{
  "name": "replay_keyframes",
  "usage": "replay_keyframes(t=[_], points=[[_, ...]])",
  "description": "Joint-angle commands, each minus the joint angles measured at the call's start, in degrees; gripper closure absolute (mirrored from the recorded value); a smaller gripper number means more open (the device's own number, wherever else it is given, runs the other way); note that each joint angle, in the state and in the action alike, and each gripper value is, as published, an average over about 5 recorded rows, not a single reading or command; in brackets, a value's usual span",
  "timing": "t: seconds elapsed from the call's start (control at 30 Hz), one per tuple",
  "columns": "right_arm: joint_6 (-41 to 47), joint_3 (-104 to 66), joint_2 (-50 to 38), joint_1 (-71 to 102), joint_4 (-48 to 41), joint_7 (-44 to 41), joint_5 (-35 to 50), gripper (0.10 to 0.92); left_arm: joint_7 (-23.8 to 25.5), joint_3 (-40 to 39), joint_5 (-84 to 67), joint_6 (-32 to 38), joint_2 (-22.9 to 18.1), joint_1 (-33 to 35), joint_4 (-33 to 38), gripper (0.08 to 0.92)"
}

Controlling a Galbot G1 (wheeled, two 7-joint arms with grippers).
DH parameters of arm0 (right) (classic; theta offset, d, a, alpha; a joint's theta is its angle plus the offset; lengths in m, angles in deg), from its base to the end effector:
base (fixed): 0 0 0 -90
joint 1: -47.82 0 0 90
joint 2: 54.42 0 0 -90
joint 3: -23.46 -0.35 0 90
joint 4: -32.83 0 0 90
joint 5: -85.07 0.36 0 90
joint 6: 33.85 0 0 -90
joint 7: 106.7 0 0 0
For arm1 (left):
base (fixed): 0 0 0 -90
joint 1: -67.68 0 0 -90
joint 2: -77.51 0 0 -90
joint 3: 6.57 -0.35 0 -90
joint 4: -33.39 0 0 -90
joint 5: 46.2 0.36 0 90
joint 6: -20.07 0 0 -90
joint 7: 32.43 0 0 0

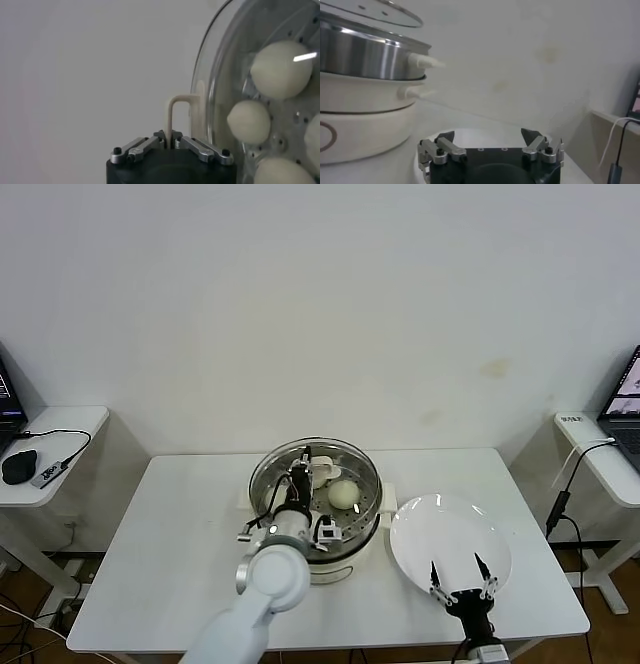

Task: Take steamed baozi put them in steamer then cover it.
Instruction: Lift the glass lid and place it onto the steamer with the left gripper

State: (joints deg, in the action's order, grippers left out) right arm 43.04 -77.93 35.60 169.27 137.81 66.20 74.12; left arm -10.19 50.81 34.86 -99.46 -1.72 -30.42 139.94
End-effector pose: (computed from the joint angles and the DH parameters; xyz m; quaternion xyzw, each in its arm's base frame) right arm 0.1568 -0.0686 -0.3971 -0.0003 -0.9893 0.1381 0.0468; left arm 0.3269 -0.1365 -0.2341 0.0707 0.7286 0.6813 0.0087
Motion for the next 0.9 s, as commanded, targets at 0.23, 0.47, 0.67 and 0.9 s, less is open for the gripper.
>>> replay_keyframes(t=[0.23,0.47,0.67,0.9], points=[[-0.06,0.58,0.08,-0.01,-0.30,-0.03,-0.29,0.203,-0.85,0.53,6.41,1.77,-3.93,1.84,-2.49,0.860],[-0.02,1.04,0.07,-0.16,-0.37,-0.17,-0.15,0.203,-1.26,0.93,7.08,2.23,-4.32,2.86,-2.62,0.860],[-0.19,1.16,-0.09,-0.18,-0.65,-0.22,-0.06,0.203,-1.66,1.34,7.69,2.65,-4.55,3.22,-3.09,0.860],[-0.25,1.17,-0.24,-0.12,-0.73,-0.30,0.02,0.203,-2.01,1.95,7.70,2.82,-4.82,2.74,-3.95,0.860]])
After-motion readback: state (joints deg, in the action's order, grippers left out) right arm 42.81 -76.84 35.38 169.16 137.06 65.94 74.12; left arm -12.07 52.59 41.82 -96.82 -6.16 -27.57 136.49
